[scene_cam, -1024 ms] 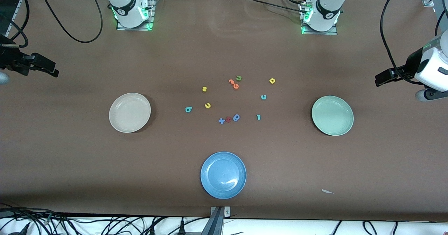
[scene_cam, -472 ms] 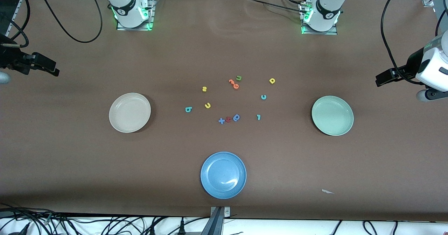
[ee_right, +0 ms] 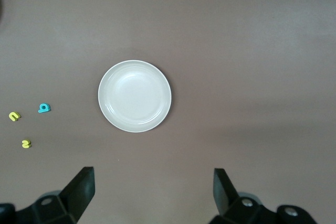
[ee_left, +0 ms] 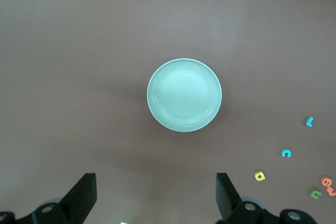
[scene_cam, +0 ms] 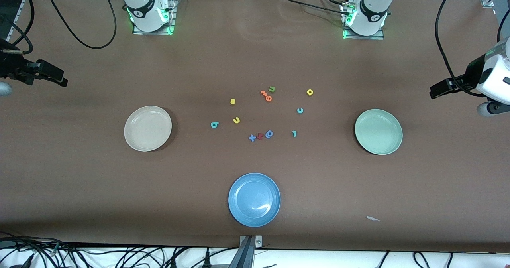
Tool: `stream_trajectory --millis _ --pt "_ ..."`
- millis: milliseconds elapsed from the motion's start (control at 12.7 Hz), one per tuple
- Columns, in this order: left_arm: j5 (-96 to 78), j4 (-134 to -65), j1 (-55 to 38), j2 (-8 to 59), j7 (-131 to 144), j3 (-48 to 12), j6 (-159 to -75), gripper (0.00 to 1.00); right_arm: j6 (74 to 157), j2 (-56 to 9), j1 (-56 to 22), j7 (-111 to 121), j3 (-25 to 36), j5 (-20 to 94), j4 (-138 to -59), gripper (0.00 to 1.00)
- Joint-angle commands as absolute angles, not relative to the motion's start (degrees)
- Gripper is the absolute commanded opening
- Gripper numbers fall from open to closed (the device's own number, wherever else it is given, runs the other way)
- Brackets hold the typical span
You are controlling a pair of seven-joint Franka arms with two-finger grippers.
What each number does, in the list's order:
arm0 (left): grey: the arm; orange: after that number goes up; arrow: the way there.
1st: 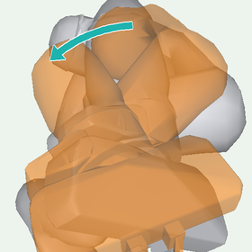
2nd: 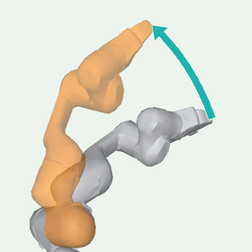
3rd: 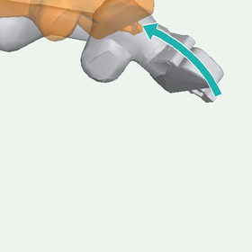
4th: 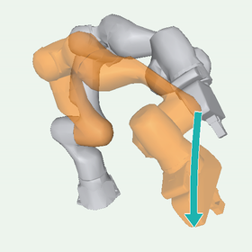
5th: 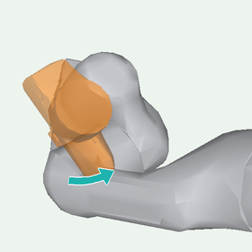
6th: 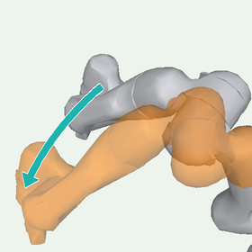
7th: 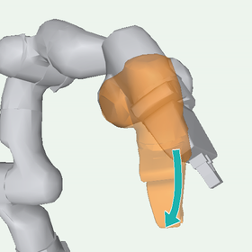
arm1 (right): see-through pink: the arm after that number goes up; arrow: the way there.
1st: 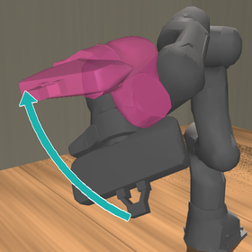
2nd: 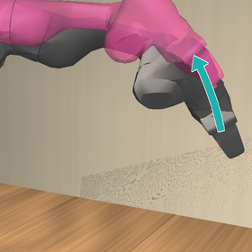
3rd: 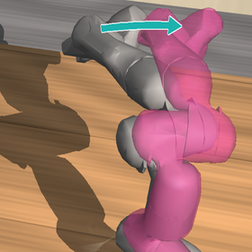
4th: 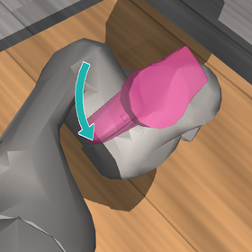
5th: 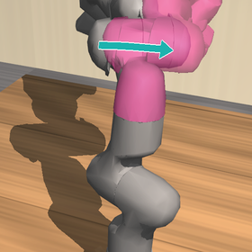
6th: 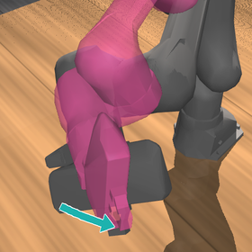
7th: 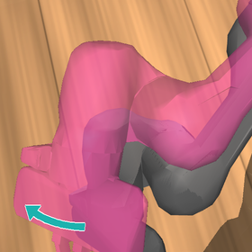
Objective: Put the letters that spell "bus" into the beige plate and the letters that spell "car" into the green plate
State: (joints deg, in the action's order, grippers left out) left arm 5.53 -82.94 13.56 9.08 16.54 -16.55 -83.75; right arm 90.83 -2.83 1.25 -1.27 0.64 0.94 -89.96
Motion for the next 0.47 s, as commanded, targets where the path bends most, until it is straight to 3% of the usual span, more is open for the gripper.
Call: stream_trajectory --millis 0,394 --pt "3.4 -82.4 14.6 8.9 16.2 -16.7 -83.7 1.0 89.8 -2.5 1.1 -1.9 0.6 0.9 -89.5 1.0" --pt "0.8 -82.4 16.4 8.9 16.2 -16.8 -84.6 1.0 89.8 -2.5 1.1 -1.9 0.6 0.9 -89.5 1.0"
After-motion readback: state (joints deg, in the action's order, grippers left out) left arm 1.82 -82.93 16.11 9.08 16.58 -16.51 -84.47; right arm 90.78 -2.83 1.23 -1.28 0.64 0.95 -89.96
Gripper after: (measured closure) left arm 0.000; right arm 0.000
